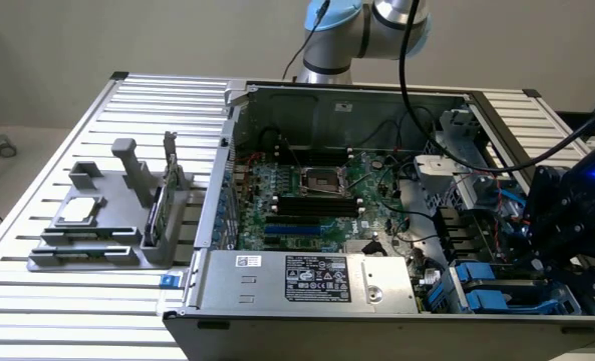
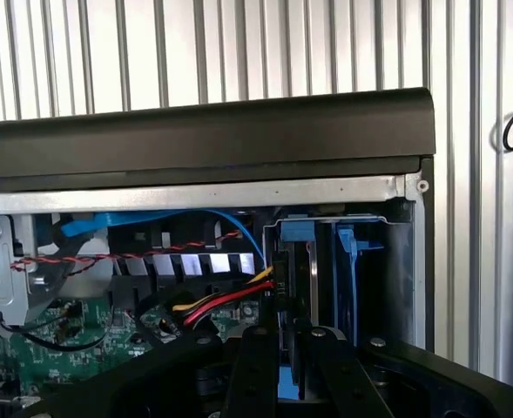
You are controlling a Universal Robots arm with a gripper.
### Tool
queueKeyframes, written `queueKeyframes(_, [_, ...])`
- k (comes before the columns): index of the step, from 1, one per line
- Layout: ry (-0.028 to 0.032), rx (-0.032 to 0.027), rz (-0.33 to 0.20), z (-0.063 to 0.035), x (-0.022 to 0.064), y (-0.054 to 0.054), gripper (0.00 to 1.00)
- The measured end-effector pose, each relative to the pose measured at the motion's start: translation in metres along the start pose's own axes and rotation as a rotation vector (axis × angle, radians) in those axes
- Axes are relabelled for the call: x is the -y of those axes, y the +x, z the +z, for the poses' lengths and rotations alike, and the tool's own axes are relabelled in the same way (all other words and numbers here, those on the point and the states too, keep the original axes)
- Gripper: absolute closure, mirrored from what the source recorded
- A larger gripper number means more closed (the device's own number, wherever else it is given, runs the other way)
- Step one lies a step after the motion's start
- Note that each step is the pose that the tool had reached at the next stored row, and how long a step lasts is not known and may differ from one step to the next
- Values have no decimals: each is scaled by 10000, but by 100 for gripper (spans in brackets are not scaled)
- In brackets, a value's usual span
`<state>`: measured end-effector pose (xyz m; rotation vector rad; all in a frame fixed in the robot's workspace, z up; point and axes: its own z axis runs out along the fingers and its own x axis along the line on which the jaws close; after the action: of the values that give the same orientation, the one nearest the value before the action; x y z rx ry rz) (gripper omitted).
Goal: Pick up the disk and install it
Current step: 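Insert the second disk wire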
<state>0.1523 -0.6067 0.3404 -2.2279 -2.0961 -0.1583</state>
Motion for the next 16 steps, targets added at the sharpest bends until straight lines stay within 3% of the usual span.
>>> queueKeyframes(10, [39,24,257,25,3,-4,84])
queueKeyframes(14, [101,57,456,28,3,-4,84])
queueKeyframes(16, [150,108,543,27,3,-4,84])
